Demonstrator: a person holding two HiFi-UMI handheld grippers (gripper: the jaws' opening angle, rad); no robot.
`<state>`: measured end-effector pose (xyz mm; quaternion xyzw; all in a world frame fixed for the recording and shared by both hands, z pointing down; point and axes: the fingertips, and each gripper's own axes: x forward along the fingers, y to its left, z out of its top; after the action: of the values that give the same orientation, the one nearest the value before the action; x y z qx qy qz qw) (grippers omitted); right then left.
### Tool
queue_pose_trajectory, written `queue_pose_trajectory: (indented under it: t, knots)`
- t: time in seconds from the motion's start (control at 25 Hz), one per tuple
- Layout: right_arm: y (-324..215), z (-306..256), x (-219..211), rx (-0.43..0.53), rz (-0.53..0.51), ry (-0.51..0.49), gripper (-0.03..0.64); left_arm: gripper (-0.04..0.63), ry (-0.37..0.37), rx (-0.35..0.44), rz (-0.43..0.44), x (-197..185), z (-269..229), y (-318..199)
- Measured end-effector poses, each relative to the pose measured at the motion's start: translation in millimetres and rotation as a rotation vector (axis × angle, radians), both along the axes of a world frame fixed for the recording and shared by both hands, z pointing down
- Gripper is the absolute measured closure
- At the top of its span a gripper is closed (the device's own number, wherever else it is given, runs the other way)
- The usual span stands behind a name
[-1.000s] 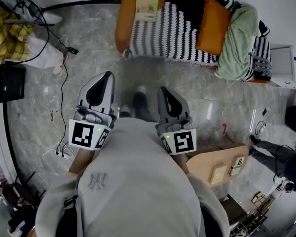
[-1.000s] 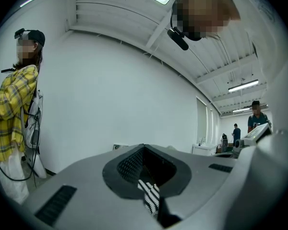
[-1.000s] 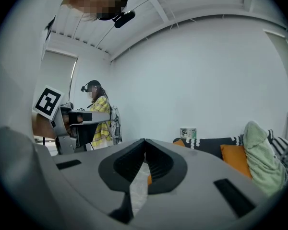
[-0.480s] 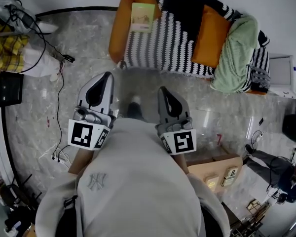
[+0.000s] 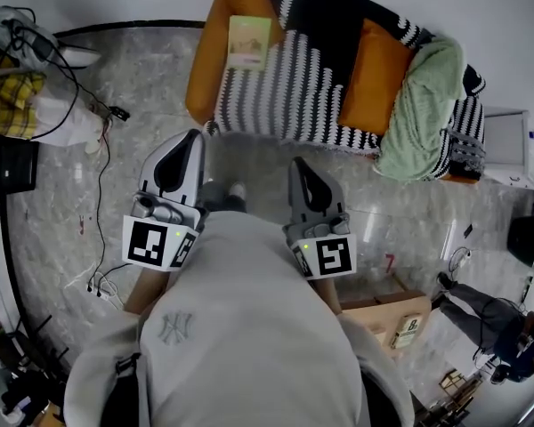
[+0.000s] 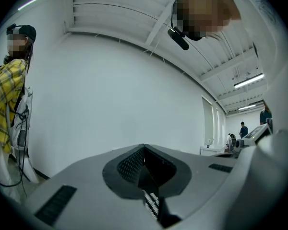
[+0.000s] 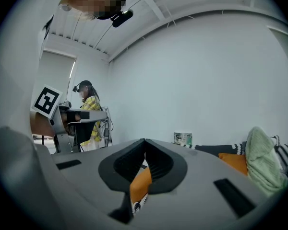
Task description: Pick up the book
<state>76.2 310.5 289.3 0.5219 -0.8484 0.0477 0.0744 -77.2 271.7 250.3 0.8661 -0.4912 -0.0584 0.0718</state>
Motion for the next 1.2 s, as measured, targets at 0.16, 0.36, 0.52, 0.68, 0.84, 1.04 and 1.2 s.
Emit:
queue_pose_trajectory:
  t: [0.16, 0.36, 0.52, 0.68, 0.84, 1.04, 1.2]
  knots:
    - [-0.8, 4.1, 6.5, -0.011, 0.005, -0.013, 0.6, 0.584, -0.006, -0.001, -0.008, 3.4, 0.1, -0.9]
    - [-2.5, 7.5, 5.2, -0.031, 0.006, -0.02, 0.6, 0.584, -0.01, -0.007, -0.023, -1.1, -0.2, -6.0]
    - [-12.7, 12.3, 3.3, -0.037, 0.006, -0.027, 0.598, 0.584, -0.009, -0.017, -0.014, 0.7, 4.2, -17.7]
    - [-33.7, 15.1, 5.3, -0.053, 0.013, -0.025, 0.6, 0.584, -0.003, -0.028, 0.0, 4.6, 6.9, -40.2]
    - [-66.2, 13.0, 8.7, -0.061, 0.022, -0.03, 0.6, 0.584, 0.002, -0.029, 0.006, 8.1, 4.8, -72.8]
    - [-112.9, 13.0, 10.3, -0.067, 0.025, -0.029, 0.6, 0.584, 0.003, -0.03, 0.008, 9.0, 3.6, -117.8]
    - [-144.9, 10.3, 1.4, -0.061, 0.029, -0.033, 0.599, 0.584, 0.002, -0.03, 0.02, 3.3, 2.5, -149.1]
